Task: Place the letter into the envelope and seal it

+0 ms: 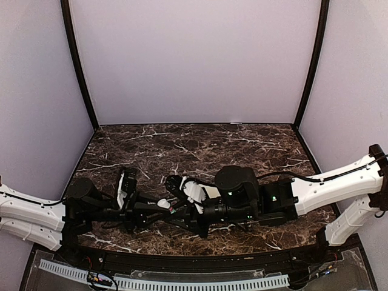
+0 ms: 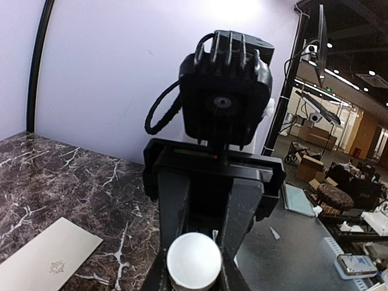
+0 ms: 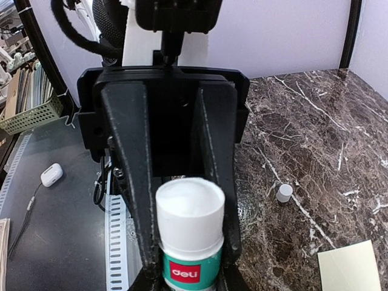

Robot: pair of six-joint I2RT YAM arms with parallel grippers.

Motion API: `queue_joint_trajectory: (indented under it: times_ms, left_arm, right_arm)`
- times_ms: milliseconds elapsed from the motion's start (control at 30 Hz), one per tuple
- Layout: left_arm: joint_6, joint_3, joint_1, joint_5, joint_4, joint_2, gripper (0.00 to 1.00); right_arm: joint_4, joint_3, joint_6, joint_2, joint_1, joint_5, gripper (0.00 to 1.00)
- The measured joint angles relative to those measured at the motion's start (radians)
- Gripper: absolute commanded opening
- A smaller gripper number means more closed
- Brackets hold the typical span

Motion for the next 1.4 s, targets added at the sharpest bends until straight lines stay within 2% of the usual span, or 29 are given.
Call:
queue_joint_trajectory:
  times_ms: [67, 133, 200, 233, 300, 367, 533, 700, 1133, 1400]
  left_arm:
    - [0.000, 0.000, 0.000, 0.008, 0.010, 0.002, 0.04]
    - [-0.010, -0.001, 0.000, 0.010, 0.019, 0.006, 0.02]
    - [-0.017, -0.003, 0.000, 0.009, 0.031, 0.010, 0.00]
    - [-0.023, -0.003, 0.000, 0.006, 0.039, 0.012, 0.00]
    - [-0.042, -0.003, 0.000, -0.004, 0.059, 0.014, 0.00]
    - [-0.063, -0.003, 0.000, -0.018, 0.083, 0.015, 0.00]
    - [-0.116, -0.012, 0.000, -0.062, 0.138, 0.016, 0.00]
    - [-0.163, -0.028, 0.000, -0.104, 0.173, 0.017, 0.00]
    - [-0.228, -0.060, 0.000, -0.155, 0.201, -0.023, 0.00]
    - [-0.238, -0.067, 0.000, -0.168, 0.210, -0.030, 0.00]
  right_arm:
    - [0.001, 0.001, -0.002, 0.000, 0.000, 0.003, 0.01]
    - [0.002, 0.001, 0.003, 0.000, 0.000, 0.005, 0.21]
    - [0.003, 0.000, 0.005, -0.002, 0.000, 0.007, 0.46]
    - [0.009, -0.003, 0.007, -0.006, 0.000, 0.008, 0.55]
    - [0.025, -0.025, 0.013, -0.024, 0.001, 0.014, 0.65]
    - [0.042, -0.060, 0.016, -0.056, 0.002, 0.021, 0.69]
    - [0.125, -0.151, 0.029, -0.127, 0.002, 0.058, 0.70]
    - [0.230, -0.206, 0.039, -0.130, 0.002, 0.098, 0.66]
    - [0.473, -0.217, 0.062, -0.020, 0.002, 0.142, 0.56]
    - [0.561, -0.196, 0.063, 0.039, 0.002, 0.122, 0.56]
